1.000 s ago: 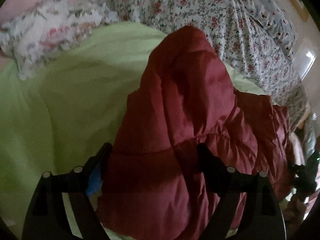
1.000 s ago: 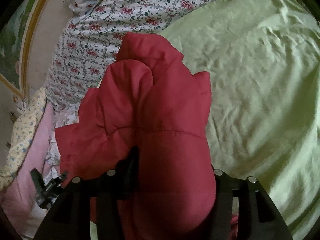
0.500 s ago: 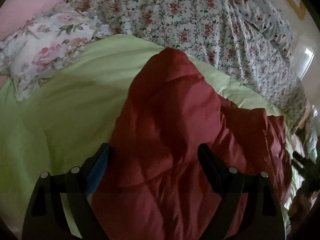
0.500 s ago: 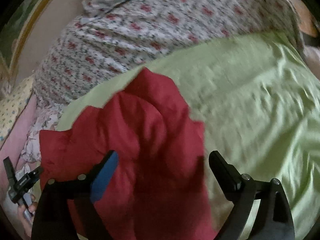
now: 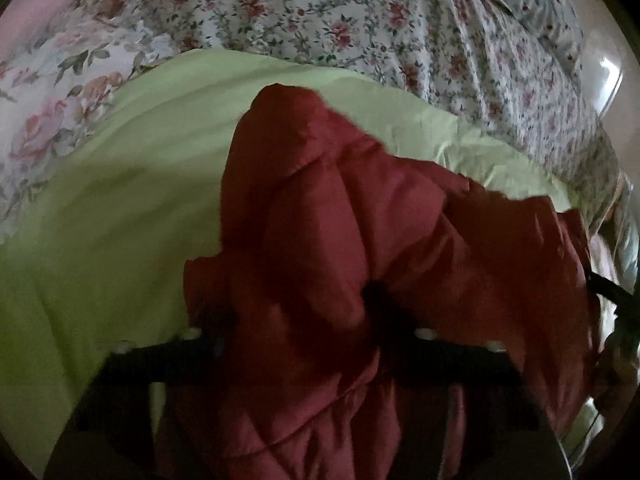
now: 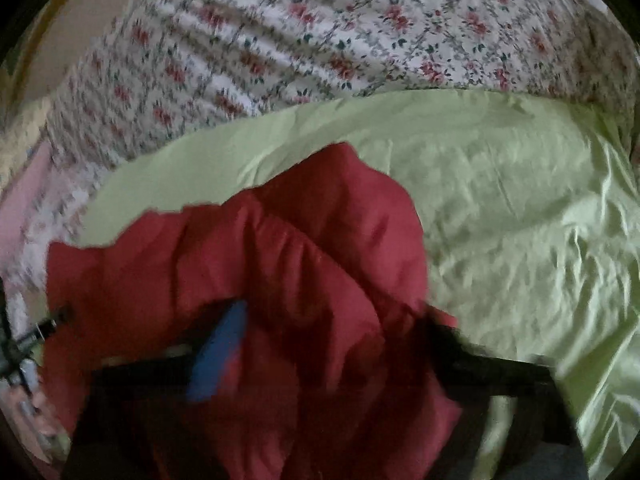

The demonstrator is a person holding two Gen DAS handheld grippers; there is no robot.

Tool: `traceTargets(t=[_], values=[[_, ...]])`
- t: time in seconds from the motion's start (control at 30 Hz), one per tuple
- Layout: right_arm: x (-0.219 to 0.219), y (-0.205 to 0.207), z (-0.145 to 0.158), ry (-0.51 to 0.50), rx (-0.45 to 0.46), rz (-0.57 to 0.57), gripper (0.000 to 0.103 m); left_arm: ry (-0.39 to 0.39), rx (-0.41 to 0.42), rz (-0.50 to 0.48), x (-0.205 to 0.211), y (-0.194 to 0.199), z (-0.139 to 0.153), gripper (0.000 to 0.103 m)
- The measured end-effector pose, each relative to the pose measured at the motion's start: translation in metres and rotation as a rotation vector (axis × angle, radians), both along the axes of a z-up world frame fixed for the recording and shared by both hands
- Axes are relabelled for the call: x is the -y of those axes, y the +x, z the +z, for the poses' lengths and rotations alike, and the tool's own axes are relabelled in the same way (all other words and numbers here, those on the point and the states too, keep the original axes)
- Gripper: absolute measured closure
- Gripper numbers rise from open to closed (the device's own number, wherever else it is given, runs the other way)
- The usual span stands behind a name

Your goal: Fold large clothes

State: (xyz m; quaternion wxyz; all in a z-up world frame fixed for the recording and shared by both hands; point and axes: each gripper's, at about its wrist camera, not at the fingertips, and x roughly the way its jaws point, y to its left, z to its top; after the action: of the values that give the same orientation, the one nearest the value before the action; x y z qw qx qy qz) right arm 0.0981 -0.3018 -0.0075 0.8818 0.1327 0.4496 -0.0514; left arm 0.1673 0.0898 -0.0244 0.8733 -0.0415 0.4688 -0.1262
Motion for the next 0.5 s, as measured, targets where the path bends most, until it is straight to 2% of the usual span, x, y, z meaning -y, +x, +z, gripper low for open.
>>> traceTargets(t=[0.1, 0.17, 0.27, 0.37, 0.43, 0.5], values=[[-0.003, -0.004, -0.002, -0.025, 0.006, -0.004, 0.082, -0.007, 0.024, -0.037, 0.001, -0.006, 0.007, 0.081], [-0.002, -0.010, 0.004, -0.018, 0.036, -0.006, 0.088, -0.031, 0.041, -0.054, -0.001, -0.008, 0.016, 0.086], [-0.002, -0.016, 0.020, -0.024, 0.101, -0.009, 0.091, -0.126, 0.041, -0.050, -0.012, 0.000, 0.028, 0.087], [0.012, -0.018, 0.037, 0.055, 0.177, -0.032, 0.091, -0.203, 0.051, -0.041, -0.018, 0.013, 0.039, 0.087], [0.024, -0.012, 0.041, 0.114, 0.197, -0.051, 0.091, -0.192, 0.069, -0.035, -0.013, 0.020, 0.042, 0.087], [0.029, -0.001, 0.040, 0.115, 0.188, -0.060, 0.091, -0.186, 0.065, -0.027, -0.010, 0.030, 0.038, 0.087]])
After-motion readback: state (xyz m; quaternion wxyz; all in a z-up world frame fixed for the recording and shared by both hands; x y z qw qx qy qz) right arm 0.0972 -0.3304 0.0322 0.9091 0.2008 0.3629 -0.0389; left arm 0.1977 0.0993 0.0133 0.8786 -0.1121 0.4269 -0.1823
